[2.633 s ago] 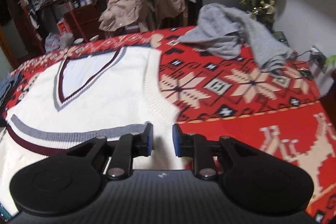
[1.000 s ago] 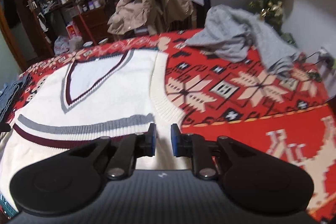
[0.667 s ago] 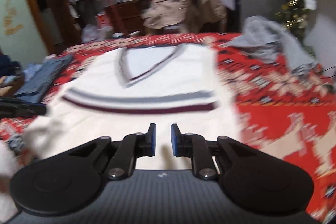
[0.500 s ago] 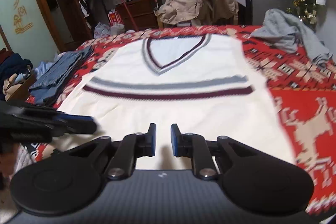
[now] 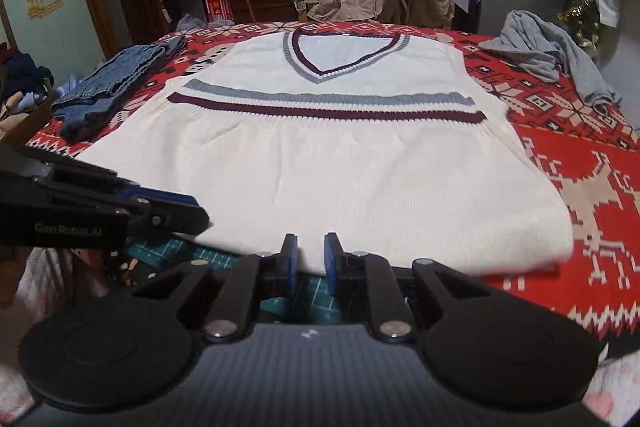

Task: Fold clothes

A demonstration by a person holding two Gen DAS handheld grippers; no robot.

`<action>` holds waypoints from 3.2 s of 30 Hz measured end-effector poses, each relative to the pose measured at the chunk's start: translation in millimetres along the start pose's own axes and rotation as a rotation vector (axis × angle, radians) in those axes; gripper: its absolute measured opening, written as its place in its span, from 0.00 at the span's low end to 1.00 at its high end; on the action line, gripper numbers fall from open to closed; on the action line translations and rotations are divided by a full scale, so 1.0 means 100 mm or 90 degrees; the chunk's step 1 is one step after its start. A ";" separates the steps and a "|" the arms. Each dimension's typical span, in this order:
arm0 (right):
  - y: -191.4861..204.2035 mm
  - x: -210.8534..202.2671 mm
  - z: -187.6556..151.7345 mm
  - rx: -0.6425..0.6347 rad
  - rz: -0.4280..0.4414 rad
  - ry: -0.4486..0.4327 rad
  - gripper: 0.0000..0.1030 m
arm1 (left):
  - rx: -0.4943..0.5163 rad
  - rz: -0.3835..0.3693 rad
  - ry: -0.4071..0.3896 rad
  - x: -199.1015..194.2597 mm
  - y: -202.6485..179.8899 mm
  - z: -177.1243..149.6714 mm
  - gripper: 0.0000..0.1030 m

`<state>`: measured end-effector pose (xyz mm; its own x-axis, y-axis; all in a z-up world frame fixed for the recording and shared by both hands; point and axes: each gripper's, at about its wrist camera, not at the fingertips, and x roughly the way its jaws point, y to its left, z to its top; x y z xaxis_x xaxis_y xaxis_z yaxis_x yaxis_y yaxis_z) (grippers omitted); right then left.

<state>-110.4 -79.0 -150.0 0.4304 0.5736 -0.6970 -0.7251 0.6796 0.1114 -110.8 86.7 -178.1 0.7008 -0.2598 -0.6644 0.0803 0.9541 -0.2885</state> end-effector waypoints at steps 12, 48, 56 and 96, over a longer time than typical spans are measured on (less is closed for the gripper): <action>0.23 0.09 0.06 -0.051 0.019 -0.008 0.10 | 0.046 -0.007 -0.018 0.11 -0.19 -0.07 0.12; -0.54 -0.08 0.05 0.066 -0.068 0.017 0.07 | 0.011 -0.031 -0.025 0.09 -0.10 -0.10 0.12; -0.76 -0.16 0.16 0.109 -0.088 -0.006 0.08 | 0.007 -0.037 -0.027 0.09 -0.07 -0.11 0.12; -0.19 -0.07 0.15 0.033 -0.063 -0.012 0.10 | 0.020 -0.030 -0.028 0.10 -0.10 -0.11 0.12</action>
<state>-91.3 -88.8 -136.5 0.5089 0.5110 -0.6928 -0.6501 0.7557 0.0798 -112.5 73.2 -189.6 0.7264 -0.2977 -0.6195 0.1354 0.9457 -0.2956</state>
